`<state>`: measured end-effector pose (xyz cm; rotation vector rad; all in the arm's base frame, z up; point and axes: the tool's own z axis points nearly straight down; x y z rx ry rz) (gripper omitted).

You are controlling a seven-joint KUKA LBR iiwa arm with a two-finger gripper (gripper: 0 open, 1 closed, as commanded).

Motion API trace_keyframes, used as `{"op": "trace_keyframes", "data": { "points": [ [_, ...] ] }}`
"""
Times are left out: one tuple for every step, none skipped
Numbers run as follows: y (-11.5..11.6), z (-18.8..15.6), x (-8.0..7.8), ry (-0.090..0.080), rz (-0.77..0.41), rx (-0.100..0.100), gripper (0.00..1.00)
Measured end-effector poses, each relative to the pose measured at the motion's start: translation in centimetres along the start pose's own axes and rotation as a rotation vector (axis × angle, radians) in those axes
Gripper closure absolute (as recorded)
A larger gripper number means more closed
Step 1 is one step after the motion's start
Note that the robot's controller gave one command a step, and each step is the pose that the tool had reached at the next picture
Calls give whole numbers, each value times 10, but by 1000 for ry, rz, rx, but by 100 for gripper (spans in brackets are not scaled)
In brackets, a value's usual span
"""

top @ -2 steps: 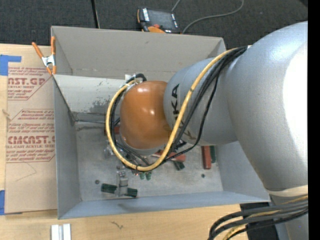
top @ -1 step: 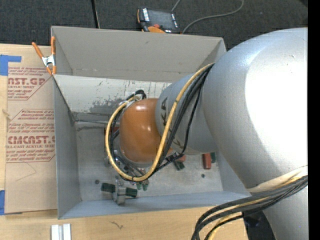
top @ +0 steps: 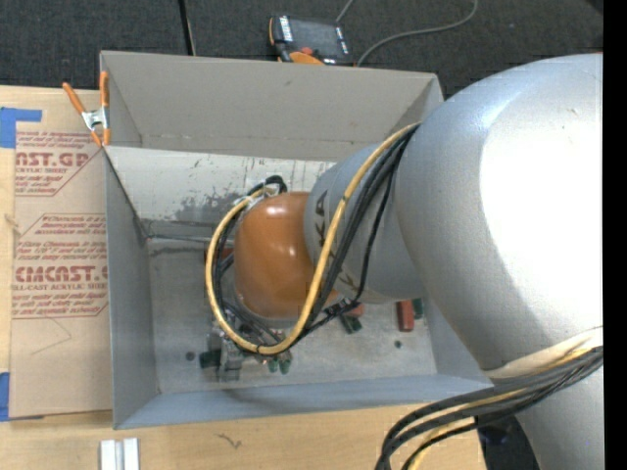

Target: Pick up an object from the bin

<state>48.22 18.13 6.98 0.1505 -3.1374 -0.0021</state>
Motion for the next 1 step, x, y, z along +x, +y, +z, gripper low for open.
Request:
{"op": "trace_keyframes", "data": {
  "points": [
    [-37,-137,-26,-9,-10,0,100]
  ]
}}
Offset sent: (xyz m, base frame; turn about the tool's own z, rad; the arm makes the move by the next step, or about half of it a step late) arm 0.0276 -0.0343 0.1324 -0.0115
